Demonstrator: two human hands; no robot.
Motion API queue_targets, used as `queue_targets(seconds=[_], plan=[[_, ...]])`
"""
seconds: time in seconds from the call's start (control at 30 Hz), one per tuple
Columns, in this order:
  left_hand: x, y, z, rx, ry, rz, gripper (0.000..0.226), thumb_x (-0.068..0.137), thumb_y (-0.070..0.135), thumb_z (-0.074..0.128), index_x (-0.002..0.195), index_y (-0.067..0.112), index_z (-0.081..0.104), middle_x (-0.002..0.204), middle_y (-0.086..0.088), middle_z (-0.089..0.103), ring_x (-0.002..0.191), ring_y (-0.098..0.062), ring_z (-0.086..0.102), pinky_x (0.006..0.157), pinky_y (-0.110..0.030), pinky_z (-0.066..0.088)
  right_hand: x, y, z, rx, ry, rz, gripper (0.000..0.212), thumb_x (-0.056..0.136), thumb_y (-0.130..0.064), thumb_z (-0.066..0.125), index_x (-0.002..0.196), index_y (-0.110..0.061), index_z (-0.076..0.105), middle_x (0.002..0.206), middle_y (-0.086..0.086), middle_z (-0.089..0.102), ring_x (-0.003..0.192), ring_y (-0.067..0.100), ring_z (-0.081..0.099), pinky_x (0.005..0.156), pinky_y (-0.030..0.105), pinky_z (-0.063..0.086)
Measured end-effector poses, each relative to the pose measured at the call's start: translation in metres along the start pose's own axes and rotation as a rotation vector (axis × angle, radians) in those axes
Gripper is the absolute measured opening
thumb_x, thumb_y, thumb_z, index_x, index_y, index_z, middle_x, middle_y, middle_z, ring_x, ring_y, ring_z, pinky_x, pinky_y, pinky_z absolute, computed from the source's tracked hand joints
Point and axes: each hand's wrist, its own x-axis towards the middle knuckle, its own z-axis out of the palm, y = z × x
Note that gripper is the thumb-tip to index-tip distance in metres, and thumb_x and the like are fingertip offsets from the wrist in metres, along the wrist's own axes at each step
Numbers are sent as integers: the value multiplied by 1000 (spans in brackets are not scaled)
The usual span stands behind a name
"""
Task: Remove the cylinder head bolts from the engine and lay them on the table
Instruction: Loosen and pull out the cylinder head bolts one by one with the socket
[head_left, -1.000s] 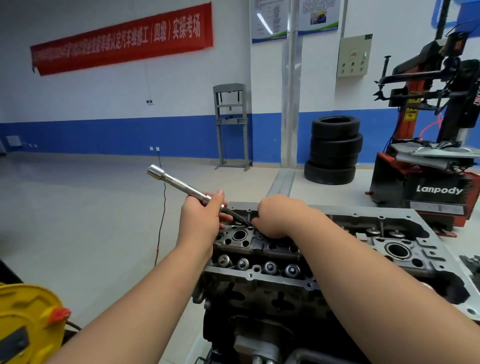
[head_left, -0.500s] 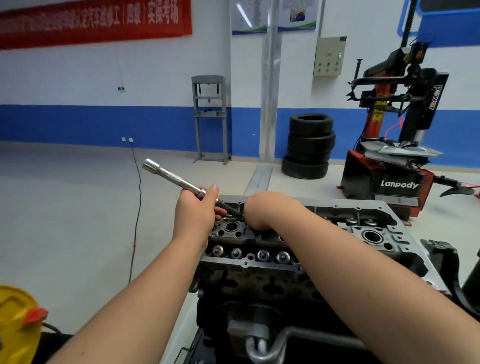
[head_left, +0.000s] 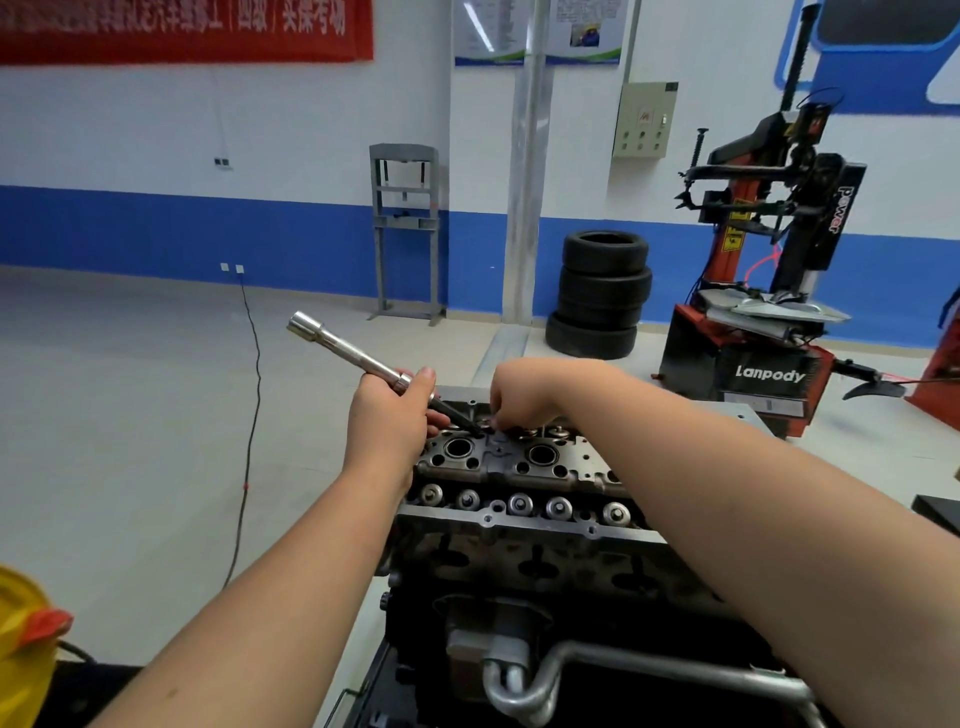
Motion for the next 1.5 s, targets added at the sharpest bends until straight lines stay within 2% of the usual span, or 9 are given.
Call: queue_targets(seconds=[0.13,0.3,0.43,0.57,0.63,0.83,1.1,1.3,1.5], plan=[[1,-2,0,6,-2,6,20,103,29,62,105,10,59,89,-9,74,56,-13,72,50,-22,52,1,5,7,133,84,-22,21,93,-18,66,113,-11,68,111,6,69,92,23,58,77,29,44],[2,-2,1,17,-8,9,20,102,30,62,104,10,60,88,-9,75,56,-13,72,49,-22,52,6,7,9,98,106,-81,28,94,-17,64,121,-12,57,106,0,55,97,21,50,78,29,36],[2,-2,0,12,-11,7,19,102,29,62,104,10,60,89,-9,74,56,-12,71,50,-23,51,11,9,6,60,93,-127,23,92,-19,66,98,-21,44,86,-8,46,88,21,47,63,28,33],[1,0,0,6,-9,-3,19,103,28,62,103,9,60,86,-9,74,55,-11,71,49,-20,52,11,10,0,71,16,-85,15,92,-23,67,102,-12,64,98,3,69,89,25,66,75,35,55],[0,1,0,15,-9,-11,21,104,29,61,104,8,61,86,-9,74,54,-10,70,49,-20,53,11,10,-3,83,-45,-41,22,94,-27,66,102,-7,70,92,9,75,80,25,72,74,37,62],[-3,4,0,14,-9,-9,21,104,29,61,105,8,61,86,-9,74,54,-10,70,48,-20,53,12,11,-2,138,18,-76,5,90,-18,72,87,-15,69,76,-1,70,66,15,68,53,22,46],[-2,3,1,23,-14,-7,20,104,27,61,107,8,62,88,-8,74,54,-10,70,48,-18,51,3,27,-4,302,1,-142,20,88,-8,70,100,-23,73,97,-6,74,91,14,69,72,23,52],[-2,6,2,35,-12,-13,22,104,27,60,109,5,62,89,-9,74,53,-9,69,48,-17,51,7,27,1,333,-41,-66,12,91,-24,71,102,-20,75,87,-2,72,75,14,66,57,21,49],[-5,7,2,50,-13,-15,21,104,26,60,106,6,62,88,-10,74,53,-8,69,48,-18,50,8,33,5,549,62,-23,13,89,-7,70,90,-18,78,84,0,75,69,13,65,59,22,56]])
